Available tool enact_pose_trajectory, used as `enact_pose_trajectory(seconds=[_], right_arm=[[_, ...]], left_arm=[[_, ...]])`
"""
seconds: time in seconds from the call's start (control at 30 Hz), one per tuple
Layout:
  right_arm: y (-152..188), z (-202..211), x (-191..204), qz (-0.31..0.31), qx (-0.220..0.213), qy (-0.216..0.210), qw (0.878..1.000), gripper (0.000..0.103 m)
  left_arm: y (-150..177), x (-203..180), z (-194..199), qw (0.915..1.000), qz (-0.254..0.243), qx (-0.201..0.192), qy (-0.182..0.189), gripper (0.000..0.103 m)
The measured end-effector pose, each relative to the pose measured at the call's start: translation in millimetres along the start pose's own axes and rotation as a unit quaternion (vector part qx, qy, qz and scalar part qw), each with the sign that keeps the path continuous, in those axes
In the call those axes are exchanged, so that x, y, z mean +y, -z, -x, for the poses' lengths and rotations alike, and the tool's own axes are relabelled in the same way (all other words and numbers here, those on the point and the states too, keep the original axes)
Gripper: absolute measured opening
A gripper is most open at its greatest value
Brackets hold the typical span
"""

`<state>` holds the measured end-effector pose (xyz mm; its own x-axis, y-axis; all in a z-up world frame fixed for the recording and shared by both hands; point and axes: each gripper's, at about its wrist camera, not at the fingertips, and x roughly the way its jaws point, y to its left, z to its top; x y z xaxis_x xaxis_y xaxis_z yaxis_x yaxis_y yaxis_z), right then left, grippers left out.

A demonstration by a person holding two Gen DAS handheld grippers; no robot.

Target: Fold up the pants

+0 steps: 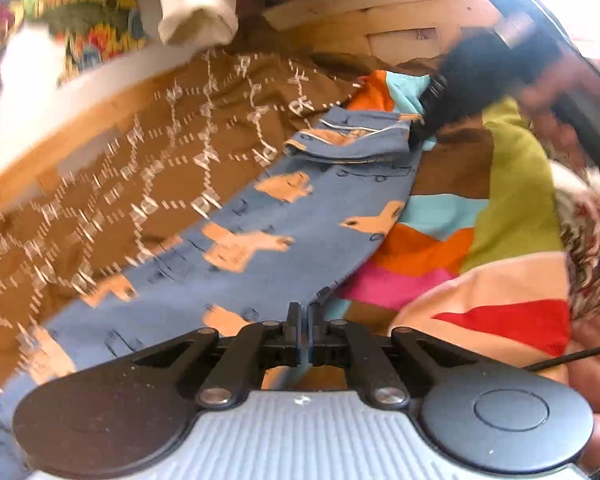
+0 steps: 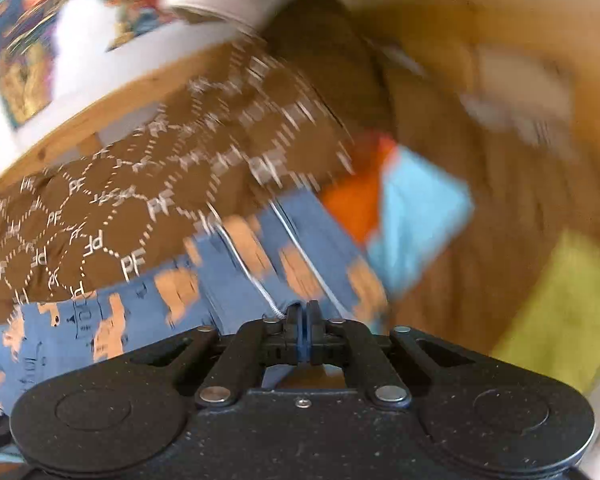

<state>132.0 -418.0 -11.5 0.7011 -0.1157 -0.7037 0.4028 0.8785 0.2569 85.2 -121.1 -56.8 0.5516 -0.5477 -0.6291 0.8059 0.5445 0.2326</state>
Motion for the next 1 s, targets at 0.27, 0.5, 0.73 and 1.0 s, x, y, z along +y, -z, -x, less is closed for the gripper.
enact_pose_trajectory(seconds=[0.27,0.5,0.73,1.0], right_arm=[[30,11,10,0.149,-0.04,0.016,0.988,0.073],[43,15,24,0.335,-0.101,0.05,0.935,0.095],[76,7,36,0.544,-0.16,0.081,0.82,0.1],[85,-1,42,0.616,-0.2,0.057,0.76,0.07]], left_arm=[[-41,36,-8,0.9967,0.068,-0.028,0.033,0.077],[-115,56,-86,0.9908,0.112,-0.022,0.074,0.099],[-132,86,-150,0.9516,0.263,0.046,0.153,0.073],[-141,91,-178,0.9224,0.318,0.11,0.19,0.025]])
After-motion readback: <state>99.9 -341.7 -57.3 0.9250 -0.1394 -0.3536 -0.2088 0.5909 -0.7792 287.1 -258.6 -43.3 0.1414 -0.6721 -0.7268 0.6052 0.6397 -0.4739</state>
